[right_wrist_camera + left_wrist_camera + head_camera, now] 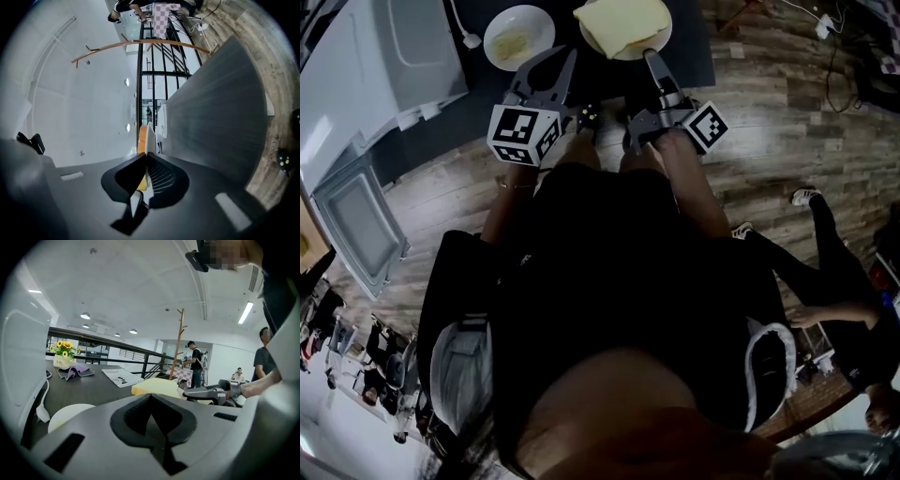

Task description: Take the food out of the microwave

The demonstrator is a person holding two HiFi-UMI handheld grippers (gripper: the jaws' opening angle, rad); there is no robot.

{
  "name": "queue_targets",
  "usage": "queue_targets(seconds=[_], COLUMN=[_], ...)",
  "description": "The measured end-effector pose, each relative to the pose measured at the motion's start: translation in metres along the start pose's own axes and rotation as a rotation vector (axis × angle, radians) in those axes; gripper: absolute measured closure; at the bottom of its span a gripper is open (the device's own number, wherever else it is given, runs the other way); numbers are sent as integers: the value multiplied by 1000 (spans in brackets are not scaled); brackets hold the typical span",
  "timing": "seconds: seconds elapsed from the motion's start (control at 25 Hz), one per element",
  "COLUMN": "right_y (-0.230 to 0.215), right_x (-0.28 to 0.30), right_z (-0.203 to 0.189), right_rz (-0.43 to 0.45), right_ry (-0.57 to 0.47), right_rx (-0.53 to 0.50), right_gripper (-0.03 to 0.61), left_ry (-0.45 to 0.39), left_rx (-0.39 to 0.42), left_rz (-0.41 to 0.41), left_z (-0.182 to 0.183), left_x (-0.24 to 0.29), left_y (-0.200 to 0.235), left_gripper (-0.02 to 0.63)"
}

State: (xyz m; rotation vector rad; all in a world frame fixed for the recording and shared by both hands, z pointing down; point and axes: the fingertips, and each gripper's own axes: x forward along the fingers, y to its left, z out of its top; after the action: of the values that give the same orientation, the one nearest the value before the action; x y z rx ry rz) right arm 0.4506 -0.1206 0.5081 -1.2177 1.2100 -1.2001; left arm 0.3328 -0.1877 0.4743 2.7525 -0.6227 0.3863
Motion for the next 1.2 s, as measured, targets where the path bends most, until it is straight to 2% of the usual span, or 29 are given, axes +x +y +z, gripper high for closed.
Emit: queue_targets(seconds=[0.4, 1.2], right_y=[-19, -45], right_x=[12, 31], right_z=[-2, -7], right_rz=[-42, -115], right_ry=[69, 105], right_rx=[7, 13], right_gripper=[571, 571], left_ry=[-6, 3], left_rx=[-22, -61], left_rz=[79, 126], left_z=[-2, -9], left_x=[-4, -12], left_y=[14, 33], left_gripper=[606, 606])
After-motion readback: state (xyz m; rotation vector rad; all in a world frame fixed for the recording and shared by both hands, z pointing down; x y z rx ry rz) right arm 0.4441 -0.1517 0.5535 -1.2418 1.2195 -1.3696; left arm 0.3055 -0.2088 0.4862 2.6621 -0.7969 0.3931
